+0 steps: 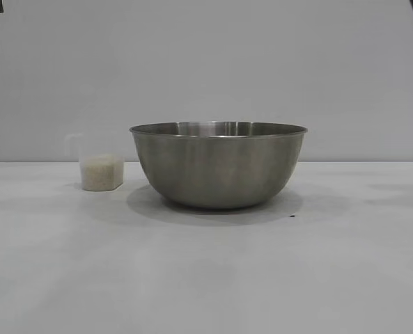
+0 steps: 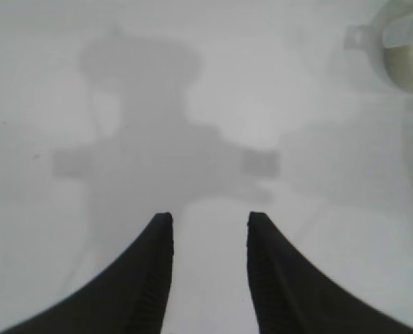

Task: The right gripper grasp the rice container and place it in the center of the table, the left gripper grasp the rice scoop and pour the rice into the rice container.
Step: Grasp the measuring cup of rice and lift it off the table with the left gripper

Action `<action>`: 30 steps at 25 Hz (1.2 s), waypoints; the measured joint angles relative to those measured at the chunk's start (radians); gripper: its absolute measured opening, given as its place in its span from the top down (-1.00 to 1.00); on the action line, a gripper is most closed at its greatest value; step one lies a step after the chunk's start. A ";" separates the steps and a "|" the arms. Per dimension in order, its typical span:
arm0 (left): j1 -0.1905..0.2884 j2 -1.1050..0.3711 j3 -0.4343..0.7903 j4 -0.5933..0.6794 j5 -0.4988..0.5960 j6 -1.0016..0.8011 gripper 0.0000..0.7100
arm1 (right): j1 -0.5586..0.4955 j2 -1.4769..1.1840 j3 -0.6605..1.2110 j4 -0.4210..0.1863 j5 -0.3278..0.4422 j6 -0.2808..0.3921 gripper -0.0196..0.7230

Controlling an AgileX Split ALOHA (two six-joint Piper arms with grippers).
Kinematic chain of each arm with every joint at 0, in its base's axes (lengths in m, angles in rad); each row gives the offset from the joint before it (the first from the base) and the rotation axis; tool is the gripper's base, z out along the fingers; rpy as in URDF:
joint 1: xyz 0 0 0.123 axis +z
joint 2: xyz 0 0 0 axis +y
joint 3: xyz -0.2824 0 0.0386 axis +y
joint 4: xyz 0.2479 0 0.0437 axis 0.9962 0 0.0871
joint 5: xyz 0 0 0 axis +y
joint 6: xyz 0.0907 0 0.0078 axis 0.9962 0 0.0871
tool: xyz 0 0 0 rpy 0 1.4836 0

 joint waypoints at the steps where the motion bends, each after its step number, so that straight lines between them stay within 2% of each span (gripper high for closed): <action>1: 0.000 0.000 0.000 0.000 0.001 0.000 0.23 | 0.000 -0.028 0.025 0.000 0.000 0.000 0.22; 6: 0.000 0.000 0.000 0.000 0.015 0.000 0.23 | 0.000 -0.168 0.147 0.002 -0.019 0.002 0.22; 17: 0.000 0.000 0.000 -0.011 0.015 0.000 0.23 | 0.000 -0.504 0.486 0.031 -0.137 0.002 0.22; 30: 0.000 0.000 0.000 -0.013 0.017 0.002 0.23 | 0.000 -0.914 0.778 0.033 -0.185 0.002 0.22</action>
